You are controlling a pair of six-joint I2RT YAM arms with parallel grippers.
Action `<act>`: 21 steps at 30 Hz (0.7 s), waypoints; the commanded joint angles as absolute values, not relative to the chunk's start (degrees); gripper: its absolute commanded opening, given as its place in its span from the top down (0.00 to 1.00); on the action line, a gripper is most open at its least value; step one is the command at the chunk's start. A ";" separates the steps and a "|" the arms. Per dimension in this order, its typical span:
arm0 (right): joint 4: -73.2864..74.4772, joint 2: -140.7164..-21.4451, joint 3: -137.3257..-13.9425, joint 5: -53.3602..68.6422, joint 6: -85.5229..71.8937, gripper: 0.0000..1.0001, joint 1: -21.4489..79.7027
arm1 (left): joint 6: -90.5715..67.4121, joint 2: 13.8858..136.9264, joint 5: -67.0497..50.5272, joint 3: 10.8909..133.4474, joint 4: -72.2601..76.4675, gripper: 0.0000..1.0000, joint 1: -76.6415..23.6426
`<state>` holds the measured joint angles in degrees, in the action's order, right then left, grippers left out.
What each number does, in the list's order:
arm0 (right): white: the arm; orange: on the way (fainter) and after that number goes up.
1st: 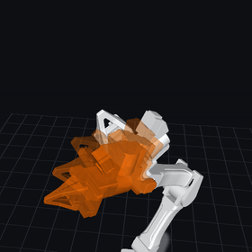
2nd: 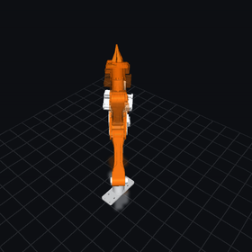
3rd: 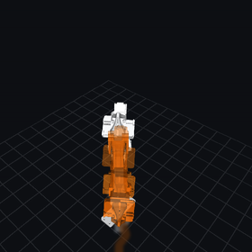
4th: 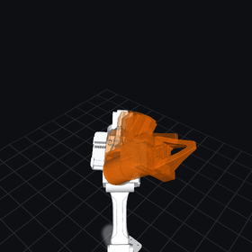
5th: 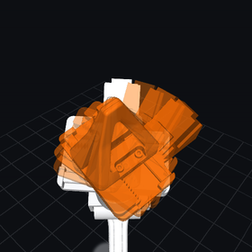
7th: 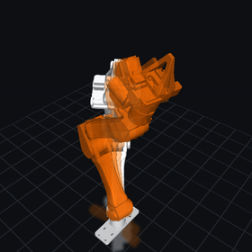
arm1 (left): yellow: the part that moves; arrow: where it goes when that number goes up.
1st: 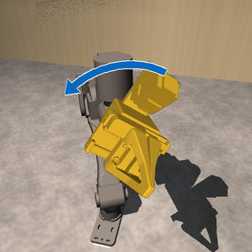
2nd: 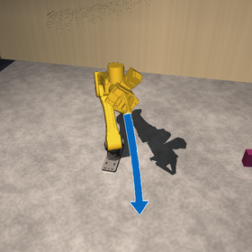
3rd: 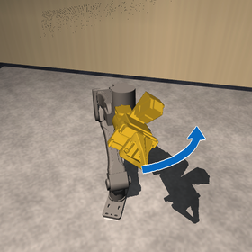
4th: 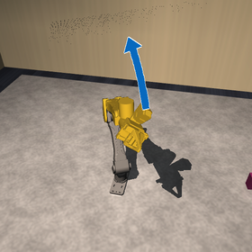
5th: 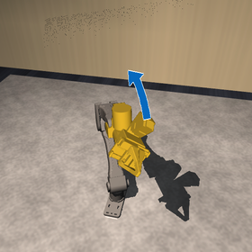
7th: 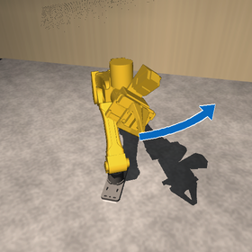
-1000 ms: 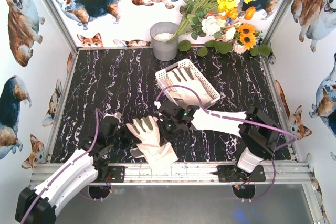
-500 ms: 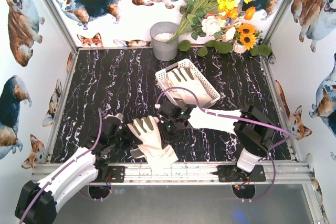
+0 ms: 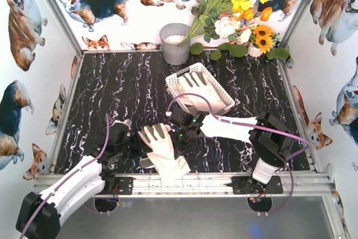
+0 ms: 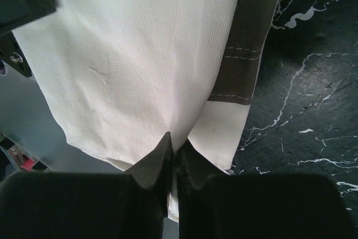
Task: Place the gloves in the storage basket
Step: Pair the glove with the glove.
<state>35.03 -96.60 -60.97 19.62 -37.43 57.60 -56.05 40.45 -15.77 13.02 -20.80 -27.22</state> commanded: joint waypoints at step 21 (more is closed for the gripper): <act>39.73 -95.72 -63.75 16.18 -38.81 0.96 58.27 | -55.05 35.50 -18.73 13.20 -13.49 0.71 -26.72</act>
<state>38.26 -95.44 -61.25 17.58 -38.06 58.02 -54.70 36.51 -17.30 12.80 -17.87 -27.14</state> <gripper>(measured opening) 0.066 0.295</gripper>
